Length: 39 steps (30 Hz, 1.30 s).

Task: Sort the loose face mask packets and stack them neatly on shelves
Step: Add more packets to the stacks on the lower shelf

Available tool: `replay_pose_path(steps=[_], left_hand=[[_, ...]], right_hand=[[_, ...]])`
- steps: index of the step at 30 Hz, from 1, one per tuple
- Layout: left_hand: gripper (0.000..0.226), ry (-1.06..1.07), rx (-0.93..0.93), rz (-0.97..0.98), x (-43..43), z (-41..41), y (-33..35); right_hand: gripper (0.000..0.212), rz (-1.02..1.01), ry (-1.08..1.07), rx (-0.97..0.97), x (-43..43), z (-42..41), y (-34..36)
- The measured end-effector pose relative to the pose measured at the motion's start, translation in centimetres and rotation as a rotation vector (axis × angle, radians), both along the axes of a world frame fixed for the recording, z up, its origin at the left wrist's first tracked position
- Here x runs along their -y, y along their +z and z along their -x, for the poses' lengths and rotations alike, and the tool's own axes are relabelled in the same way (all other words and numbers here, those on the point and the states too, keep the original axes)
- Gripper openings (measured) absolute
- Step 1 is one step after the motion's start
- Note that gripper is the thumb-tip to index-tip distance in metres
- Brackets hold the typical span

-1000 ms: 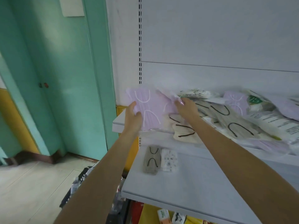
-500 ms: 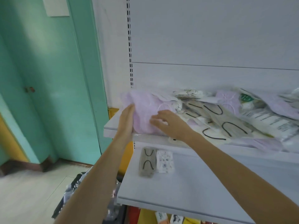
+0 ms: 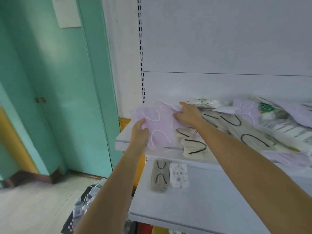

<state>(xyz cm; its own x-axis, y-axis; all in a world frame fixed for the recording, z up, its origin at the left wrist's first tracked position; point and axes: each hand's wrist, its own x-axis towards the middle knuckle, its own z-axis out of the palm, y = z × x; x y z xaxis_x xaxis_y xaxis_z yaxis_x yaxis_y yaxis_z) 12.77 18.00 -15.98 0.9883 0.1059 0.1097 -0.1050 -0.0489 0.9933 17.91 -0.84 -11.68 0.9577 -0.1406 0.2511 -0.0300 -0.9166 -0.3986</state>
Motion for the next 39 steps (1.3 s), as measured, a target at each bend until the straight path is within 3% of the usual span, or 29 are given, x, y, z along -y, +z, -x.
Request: replay_pose_path(steps=[2, 3, 5, 7, 9, 11, 13, 14, 16, 18, 21, 23, 26, 32, 39], left_hand=[[0.054, -0.005, 0.005, 0.023, 0.0, 0.1, 0.1], [0.054, -0.002, 0.004, 0.028, 0.1, 0.1, 0.0], [0.051, 0.004, -0.003, 0.059, 0.2, 0.0, 0.0], [0.039, -0.014, -0.018, 0.132, 0.3, 0.0, 0.0], [0.025, -0.050, -0.023, 0.192, 0.2, 0.0, 0.1], [0.029, -0.092, -0.009, 0.231, 0.1, 0.0, 0.1], [0.028, -0.090, 0.025, 0.234, 0.1, 0.1, 0.0], [0.028, -0.072, 0.038, 0.193, 0.2, 0.2, 0.0], [0.035, -0.025, 0.053, 0.098, 0.2, 0.2, -0.2], [0.055, -0.022, 0.084, 0.078, 0.0, 0.1, -0.3], [0.094, -0.066, 0.135, 0.103, 0.0, 0.4, -0.4], [0.090, -0.054, 0.142, 0.054, 0.0, 0.3, -0.5], [0.066, 0.001, 0.068, -0.038, 0.1, 0.1, -0.5], [0.060, 0.008, 0.044, -0.040, 0.2, 0.0, -0.6], [0.061, -0.016, 0.026, 0.023, 0.2, 0.3, -0.4]], right_hand=[[0.028, -0.147, -0.044, 0.182, 0.0, 0.1, 0.3], [0.024, -0.335, -0.033, 0.264, 0.2, 0.2, 0.6], [0.015, -0.899, 0.043, 0.320, 0.4, 0.8, 1.5], [0.021, -1.339, 0.085, 0.257, 0.4, 1.9, 2.1], [0.026, -1.486, 0.091, 0.089, 0.0, 3.5, 1.8], [0.027, -1.400, 0.117, -0.094, -0.5, 5.5, 0.9], [0.020, -1.071, 0.166, -0.221, -1.0, 7.3, 0.0], [0.021, -0.833, 0.171, -0.192, -1.1, 7.7, -0.5], [0.024, -0.417, 0.094, 0.071, -0.6, 7.2, -0.9], [0.026, -0.180, 0.031, 0.263, 0.1, 6.0, -0.8], [0.071, 0.108, 0.139, -0.068, 1.4, 3.5, -1.4], [0.071, 0.236, 0.173, -0.160, 1.8, 2.5, -1.9], [0.045, 0.136, 0.060, 0.015, 2.2, 1.8, -2.1], [0.061, -0.415, -0.090, 0.034, 2.3, 2.3, -1.7], [0.043, -0.732, -0.026, 0.378, 3.4, 4.1, 1.8]])
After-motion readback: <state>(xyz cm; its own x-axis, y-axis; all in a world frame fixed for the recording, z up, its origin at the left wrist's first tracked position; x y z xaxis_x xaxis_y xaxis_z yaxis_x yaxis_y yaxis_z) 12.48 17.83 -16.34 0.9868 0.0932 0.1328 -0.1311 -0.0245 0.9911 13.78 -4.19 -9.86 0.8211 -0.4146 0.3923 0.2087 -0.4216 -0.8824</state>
